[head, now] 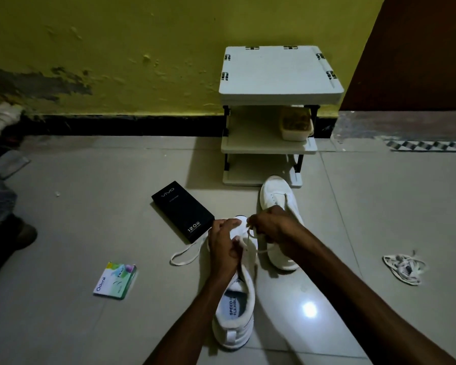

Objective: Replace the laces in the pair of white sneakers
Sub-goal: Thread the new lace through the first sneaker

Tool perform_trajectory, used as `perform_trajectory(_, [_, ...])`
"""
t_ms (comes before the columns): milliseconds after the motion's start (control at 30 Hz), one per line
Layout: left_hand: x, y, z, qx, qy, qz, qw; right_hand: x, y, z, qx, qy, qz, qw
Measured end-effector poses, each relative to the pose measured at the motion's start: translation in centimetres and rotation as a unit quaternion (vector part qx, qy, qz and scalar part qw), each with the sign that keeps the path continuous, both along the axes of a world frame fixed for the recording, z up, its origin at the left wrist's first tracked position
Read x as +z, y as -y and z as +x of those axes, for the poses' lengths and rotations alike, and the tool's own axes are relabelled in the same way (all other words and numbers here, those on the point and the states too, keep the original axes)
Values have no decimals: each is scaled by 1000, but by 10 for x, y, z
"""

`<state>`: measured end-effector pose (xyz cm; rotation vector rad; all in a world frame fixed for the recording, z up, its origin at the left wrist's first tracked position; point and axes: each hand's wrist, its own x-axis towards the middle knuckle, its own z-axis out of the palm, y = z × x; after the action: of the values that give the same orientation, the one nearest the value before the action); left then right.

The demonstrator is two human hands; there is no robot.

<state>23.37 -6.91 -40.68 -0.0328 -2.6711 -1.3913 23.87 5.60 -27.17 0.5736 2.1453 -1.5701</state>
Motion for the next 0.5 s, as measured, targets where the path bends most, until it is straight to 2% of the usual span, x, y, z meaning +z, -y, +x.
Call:
perform_trajectory(67, [0, -3, 0, 29, 28, 26, 999, 11, 0, 1, 40, 7, 26, 999])
perform_trajectory(100, [1, -4, 0, 33, 16, 10, 999, 13, 0, 1, 56, 9, 40, 998])
perform_trajectory(233, [-2, -4, 1, 17, 8, 4, 1000, 10, -3, 0, -2, -15, 14, 1000])
perform_trajectory(300, [0, -3, 1, 22, 19, -3, 1000, 7, -4, 0, 32, -39, 32, 998])
perform_trajectory(367, [3, -2, -2, 17, 52, -30, 998, 6, -3, 0, 97, -79, 128, 984])
perform_trajectory(433, [5, 3, -6, 6, 93, -60, 994, 5, -4, 0, 149, -119, 233, 954])
perform_trajectory(500, [10, 10, -8, 10, 150, -83, 985, 5, -7, -1, 178, -126, 261, 940])
